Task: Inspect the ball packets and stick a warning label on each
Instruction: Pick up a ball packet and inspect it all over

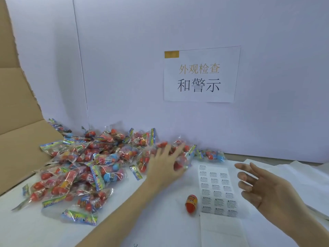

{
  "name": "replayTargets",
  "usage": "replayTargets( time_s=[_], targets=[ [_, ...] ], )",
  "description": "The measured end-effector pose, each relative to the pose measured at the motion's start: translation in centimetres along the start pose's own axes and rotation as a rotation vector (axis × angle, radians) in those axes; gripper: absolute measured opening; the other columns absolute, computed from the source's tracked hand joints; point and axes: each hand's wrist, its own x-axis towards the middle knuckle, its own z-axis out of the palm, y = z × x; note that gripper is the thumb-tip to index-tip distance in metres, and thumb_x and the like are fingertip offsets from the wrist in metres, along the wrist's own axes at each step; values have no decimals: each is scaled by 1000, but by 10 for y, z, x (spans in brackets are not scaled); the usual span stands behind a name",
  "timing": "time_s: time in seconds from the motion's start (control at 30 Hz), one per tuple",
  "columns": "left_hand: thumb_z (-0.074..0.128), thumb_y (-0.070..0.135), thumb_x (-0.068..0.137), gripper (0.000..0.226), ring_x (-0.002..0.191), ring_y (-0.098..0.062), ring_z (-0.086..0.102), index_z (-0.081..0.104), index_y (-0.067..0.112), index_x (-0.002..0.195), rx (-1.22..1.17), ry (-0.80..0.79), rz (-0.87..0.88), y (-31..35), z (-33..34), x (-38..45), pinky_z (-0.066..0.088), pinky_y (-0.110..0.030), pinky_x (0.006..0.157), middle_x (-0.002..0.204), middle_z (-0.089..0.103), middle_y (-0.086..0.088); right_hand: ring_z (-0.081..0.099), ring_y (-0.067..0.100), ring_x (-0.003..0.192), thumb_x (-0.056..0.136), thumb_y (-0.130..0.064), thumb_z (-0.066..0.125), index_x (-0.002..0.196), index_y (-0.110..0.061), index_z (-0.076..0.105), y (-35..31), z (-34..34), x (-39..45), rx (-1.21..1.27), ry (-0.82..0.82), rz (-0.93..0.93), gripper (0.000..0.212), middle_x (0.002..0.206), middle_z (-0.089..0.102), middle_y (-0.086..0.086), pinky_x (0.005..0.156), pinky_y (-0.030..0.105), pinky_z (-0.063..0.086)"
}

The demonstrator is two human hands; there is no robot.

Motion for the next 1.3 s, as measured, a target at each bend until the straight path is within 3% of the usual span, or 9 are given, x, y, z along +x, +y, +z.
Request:
replayTargets(
  time_s=[0.13, 0.2, 0.3, 0.6, 0.77, 0.87, 1.03, 1.2, 1.3],
  targets=[
    [47, 84, 87, 79, 134, -43, 47, 58, 31, 144, 184, 2, -194, -42, -7, 45, 28, -65, 111, 149, 49, -17, 48, 16, 59, 79, -32, 74, 99, -8, 81, 0, -2, 3, 13, 8, -6, 32, 78, 53, 5, 40, 24, 44],
    [34, 101, 75, 95, 154, -46, 16, 41, 47, 153, 99, -183, -449, -69, -1, 59, 2, -81, 112, 170, 19, -12, 47, 16, 59, 79, -32, 75, 100, -8, 80, 1, -3, 4, 9, -7, 2, 32, 78, 53, 5, 40, 24, 44],
    [15, 114, 51, 116, 155, -51, 6, 13, 63, 155, -105, -433, -647, -106, 16, 60, 5, -82, 112, 174, -5, -8, 48, 16, 59, 78, -33, 76, 100, -8, 80, 5, -3, 9, 0, -20, 20, 33, 79, 53, 5, 42, 25, 45],
    [34, 107, 63, 88, 151, -42, 25, 33, 66, 142, -289, -517, -257, -54, 36, 48, 27, -67, 117, 165, 23, 10, 49, 16, 62, 83, -33, 74, 101, -10, 80, 11, -2, 12, -31, -27, 51, 29, 80, 55, 5, 50, 25, 48],
    [45, 85, 88, 57, 155, -27, 14, 38, 66, 142, -325, -507, -212, -37, 21, 43, 12, -73, 115, 164, 25, 12, 51, 15, 62, 85, -32, 70, 99, -12, 82, 13, -6, 12, -41, 17, 58, 27, 79, 56, 3, 51, 23, 48],
    [55, 81, 85, 64, 142, -24, 31, 44, 58, 143, -284, -428, -155, -35, 0, 46, 22, -61, 114, 149, 39, 8, 52, 15, 60, 92, -24, 66, 97, -11, 82, 13, -12, 13, -69, 128, -25, 21, 77, 58, 3, 49, 22, 45],
    [81, 41, 88, 52, 104, -19, 51, 58, 29, 133, -613, -145, -233, -18, -30, 39, 47, -45, 100, 115, 47, -1, 62, 11, 56, 104, -9, 54, 97, -23, 72, 26, -26, 22, -751, 510, -330, 24, 77, 73, 3, 53, 24, 42],
    [86, 13, 84, 20, 93, -5, 57, 73, 19, 98, -751, 45, -240, 23, -45, 8, 45, -14, 89, 109, 51, -2, 66, 2, 76, 101, -22, 63, 108, -42, 66, 43, -24, 24, -1065, 403, -307, 21, 90, 71, -7, 64, 10, 45],
    [83, 23, 88, 24, 97, -12, 55, 73, 19, 109, -684, -63, -217, 39, -43, -9, 38, -19, 93, 110, 60, 2, 63, -1, 82, 100, -21, 66, 110, -44, 67, 48, -21, 24, -1123, 359, -359, 25, 93, 69, -10, 72, 4, 42]
  ],
)
